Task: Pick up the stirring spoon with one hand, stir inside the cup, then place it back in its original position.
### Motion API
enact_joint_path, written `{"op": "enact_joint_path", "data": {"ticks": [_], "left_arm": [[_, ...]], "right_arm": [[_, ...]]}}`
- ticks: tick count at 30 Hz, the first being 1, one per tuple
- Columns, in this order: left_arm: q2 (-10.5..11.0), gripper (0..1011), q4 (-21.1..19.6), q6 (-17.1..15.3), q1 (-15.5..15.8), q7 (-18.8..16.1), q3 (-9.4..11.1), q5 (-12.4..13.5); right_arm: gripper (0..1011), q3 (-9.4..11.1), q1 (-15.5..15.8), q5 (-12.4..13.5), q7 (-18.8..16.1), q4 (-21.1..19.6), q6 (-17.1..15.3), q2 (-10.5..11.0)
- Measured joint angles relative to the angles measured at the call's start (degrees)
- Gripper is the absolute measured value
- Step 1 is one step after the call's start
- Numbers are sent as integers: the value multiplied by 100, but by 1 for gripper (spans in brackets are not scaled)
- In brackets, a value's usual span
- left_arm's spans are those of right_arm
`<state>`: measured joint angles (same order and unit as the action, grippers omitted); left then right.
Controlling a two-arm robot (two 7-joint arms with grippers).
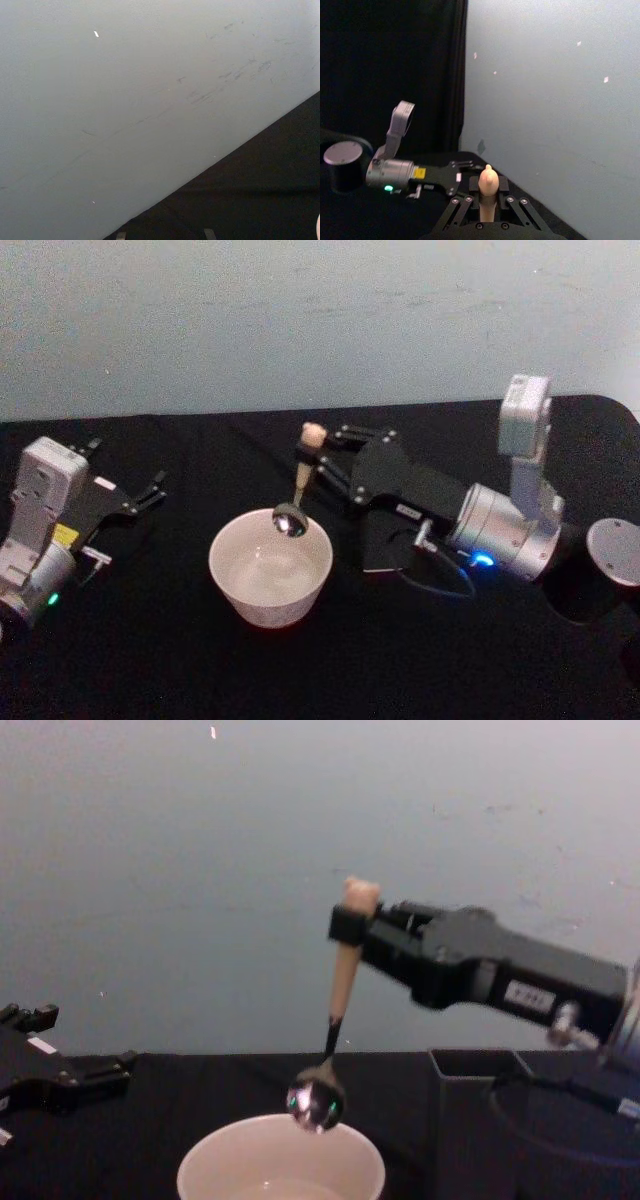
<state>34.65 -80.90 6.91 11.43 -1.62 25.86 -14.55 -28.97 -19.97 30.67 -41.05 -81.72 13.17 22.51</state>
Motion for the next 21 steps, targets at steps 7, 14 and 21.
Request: {"op": "enact_joint_path", "data": {"ticks": [7, 14, 21], "left_arm": [[0, 1001, 0, 0, 0, 0, 0, 0], [0, 1001, 0, 0, 0, 0, 0, 0], [0, 1001, 0, 0, 0, 0, 0, 0]], "right_arm": [[209, -268, -150, -272, -103, 440, 216, -155], [209, -395, -248, -449, -128, 830, 392, -317], [209, -463, -330, -607, -125, 1149, 500, -459]]}}
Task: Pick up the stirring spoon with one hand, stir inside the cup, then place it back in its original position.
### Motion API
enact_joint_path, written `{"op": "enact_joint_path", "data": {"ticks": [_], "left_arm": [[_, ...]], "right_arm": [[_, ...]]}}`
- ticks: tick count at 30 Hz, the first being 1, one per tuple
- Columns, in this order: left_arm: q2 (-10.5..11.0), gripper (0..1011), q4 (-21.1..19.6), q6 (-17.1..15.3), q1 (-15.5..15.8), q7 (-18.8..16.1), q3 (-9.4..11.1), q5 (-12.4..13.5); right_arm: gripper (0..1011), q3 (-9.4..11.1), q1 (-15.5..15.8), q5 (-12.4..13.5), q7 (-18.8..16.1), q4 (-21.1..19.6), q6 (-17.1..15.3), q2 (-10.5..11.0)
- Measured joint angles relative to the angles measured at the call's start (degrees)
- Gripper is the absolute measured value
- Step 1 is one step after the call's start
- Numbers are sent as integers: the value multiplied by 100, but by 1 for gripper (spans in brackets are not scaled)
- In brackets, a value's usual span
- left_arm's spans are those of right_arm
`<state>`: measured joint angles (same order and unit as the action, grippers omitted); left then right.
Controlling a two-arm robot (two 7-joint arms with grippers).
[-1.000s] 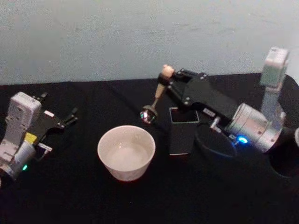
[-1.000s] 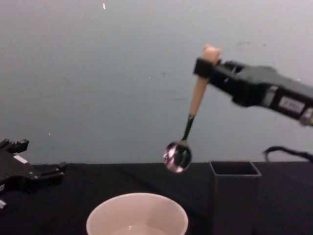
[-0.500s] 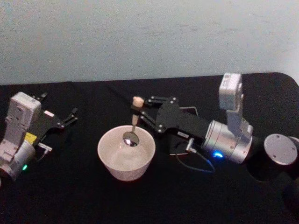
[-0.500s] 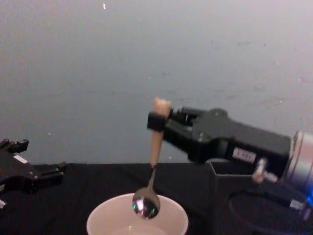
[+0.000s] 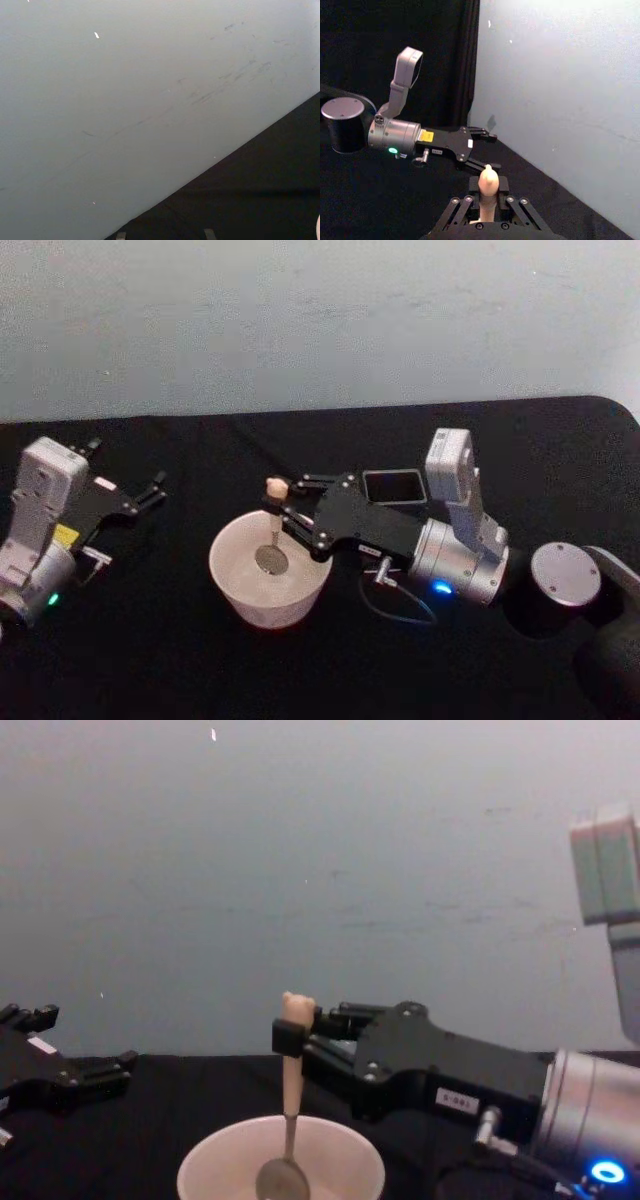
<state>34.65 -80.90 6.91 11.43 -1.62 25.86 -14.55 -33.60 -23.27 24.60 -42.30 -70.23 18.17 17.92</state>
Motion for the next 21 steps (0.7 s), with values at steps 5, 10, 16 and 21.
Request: {"op": "enact_joint_path", "data": {"ticks": [5, 10, 16, 21], "left_arm": [[0, 1001, 0, 0, 0, 0, 0, 0], [0, 1001, 0, 0, 0, 0, 0, 0], [0, 1001, 0, 0, 0, 0, 0, 0], [0, 1001, 0, 0, 0, 0, 0, 0]], "right_arm": [[209, -11, -35, -85, 31, 142, 35, -70], [209, -8, -55, -163, 77, 221, 61, -117], [208, 11, -65, -246, 115, 287, 66, -131], [209, 38, -51, -283, 129, 287, 63, -110]]}}
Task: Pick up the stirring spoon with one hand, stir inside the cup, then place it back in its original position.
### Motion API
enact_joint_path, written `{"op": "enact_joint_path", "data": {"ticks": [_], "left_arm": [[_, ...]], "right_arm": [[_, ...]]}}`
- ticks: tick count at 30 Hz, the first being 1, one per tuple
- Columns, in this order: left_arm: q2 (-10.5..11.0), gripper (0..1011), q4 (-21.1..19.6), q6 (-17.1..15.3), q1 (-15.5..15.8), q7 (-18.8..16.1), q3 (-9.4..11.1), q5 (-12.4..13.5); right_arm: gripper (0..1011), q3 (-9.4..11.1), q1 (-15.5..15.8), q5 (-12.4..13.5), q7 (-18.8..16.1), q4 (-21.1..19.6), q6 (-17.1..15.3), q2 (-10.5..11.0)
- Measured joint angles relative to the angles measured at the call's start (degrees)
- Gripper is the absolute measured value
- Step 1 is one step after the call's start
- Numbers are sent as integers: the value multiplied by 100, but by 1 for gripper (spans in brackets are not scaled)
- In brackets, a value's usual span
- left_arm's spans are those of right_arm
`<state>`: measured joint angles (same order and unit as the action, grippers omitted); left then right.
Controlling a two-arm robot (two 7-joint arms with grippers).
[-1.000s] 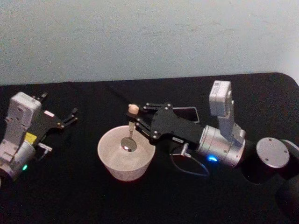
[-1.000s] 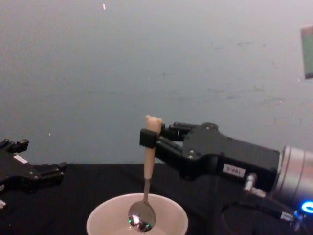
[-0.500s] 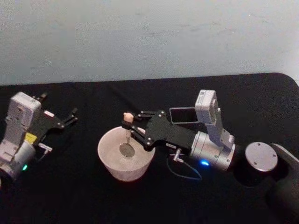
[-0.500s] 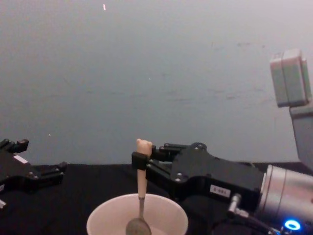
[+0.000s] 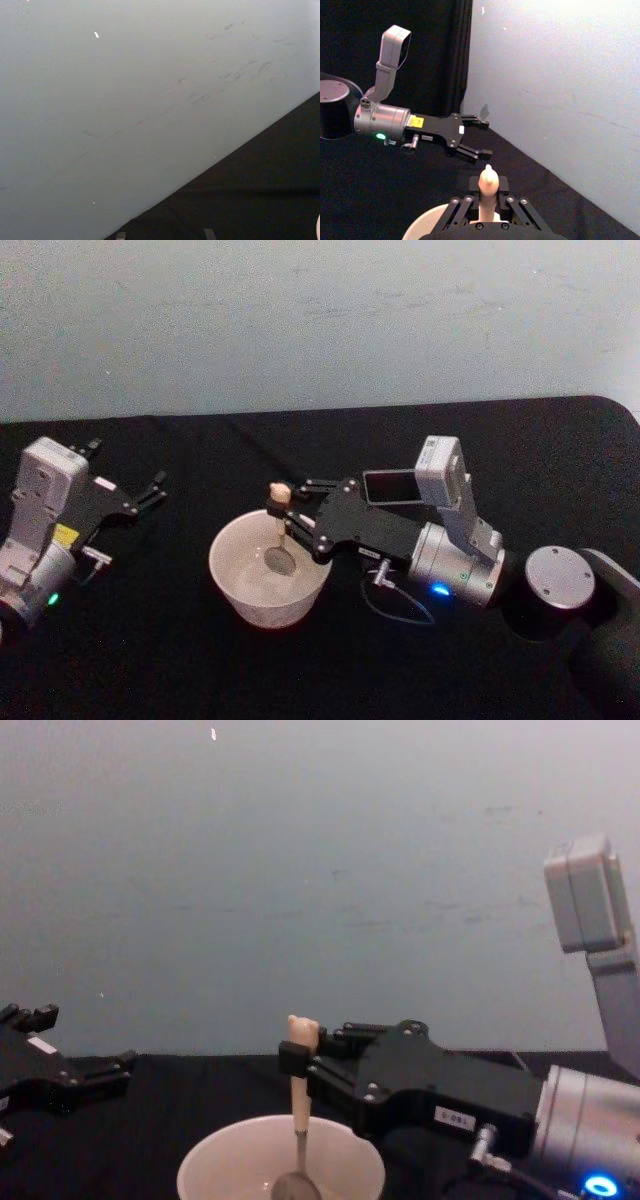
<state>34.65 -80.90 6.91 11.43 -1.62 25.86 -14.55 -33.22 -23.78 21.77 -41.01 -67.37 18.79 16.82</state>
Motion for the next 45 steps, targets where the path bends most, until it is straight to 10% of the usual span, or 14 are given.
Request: {"op": "enact_joint_path", "data": {"ticks": [25, 45], "left_arm": [[0, 1001, 0, 0, 0, 0, 0, 0], [0, 1001, 0, 0, 0, 0, 0, 0]], "right_arm": [[209, 97, 548, 276, -178, -856, -190, 451], [208, -115, 247, 220, -87, -507, -222, 80]]}}
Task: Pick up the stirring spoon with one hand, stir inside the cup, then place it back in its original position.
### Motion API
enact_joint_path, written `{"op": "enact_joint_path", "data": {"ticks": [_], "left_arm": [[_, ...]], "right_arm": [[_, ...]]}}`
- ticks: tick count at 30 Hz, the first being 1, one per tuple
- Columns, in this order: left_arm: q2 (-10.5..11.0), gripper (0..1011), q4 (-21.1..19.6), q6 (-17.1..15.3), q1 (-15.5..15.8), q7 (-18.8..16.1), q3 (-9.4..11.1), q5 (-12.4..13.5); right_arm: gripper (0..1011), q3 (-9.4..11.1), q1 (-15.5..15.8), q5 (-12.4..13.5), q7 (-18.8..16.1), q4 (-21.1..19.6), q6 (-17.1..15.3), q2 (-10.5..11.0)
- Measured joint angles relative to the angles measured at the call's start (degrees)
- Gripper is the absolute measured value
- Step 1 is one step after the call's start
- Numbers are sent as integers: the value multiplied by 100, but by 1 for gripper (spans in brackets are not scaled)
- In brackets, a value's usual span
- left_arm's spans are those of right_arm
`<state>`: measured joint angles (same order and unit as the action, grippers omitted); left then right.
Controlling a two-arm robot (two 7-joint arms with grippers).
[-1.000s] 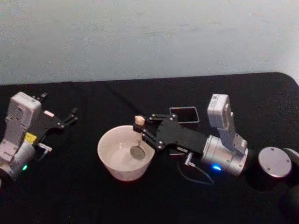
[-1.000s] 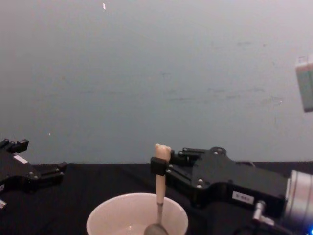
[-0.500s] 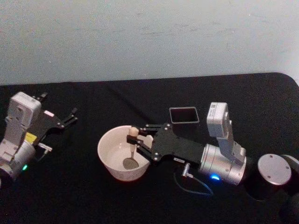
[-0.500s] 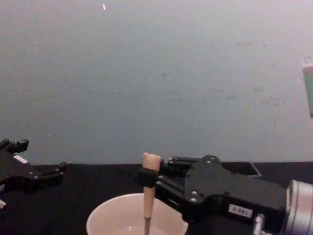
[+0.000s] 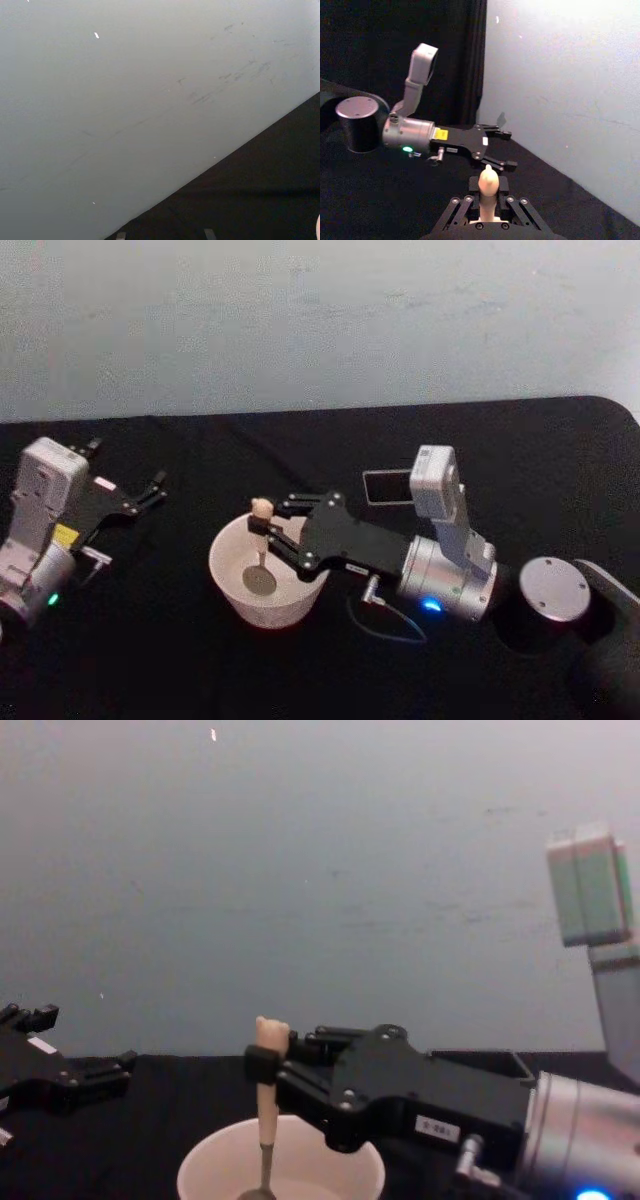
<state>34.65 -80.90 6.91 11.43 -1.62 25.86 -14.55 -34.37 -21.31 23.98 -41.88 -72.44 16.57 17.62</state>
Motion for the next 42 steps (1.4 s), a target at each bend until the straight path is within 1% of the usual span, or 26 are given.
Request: {"op": "enact_joint_path", "data": {"ticks": [3, 6, 12, 16, 25, 32, 35, 42], "left_arm": [[0, 1001, 0, 0, 0, 0, 0, 0], [0, 1001, 0, 0, 0, 0, 0, 0], [0, 1001, 0, 0, 0, 0, 0, 0], [0, 1001, 0, 0, 0, 0, 0, 0], [0, 1001, 0, 0, 0, 0, 0, 0], [0, 1001, 0, 0, 0, 0, 0, 0], [0, 1001, 0, 0, 0, 0, 0, 0], [0, 1001, 0, 0, 0, 0, 0, 0]], "right_arm": [[209, 2, -77, -47, 56, 120, 28, -68], [209, 48, -136, -77, 123, 216, 57, -115], [209, 138, -173, -94, 186, 289, 76, -126], [209, 203, -167, -94, 215, 294, 82, -87], [209, 300, 12, -108, 204, 46, 102, 114], [209, 356, 257, 14, 127, -333, 49, 308], [209, 356, 355, 75, 75, -495, 28, 373], [209, 263, 438, 130, 4, -629, -20, 400]]}}
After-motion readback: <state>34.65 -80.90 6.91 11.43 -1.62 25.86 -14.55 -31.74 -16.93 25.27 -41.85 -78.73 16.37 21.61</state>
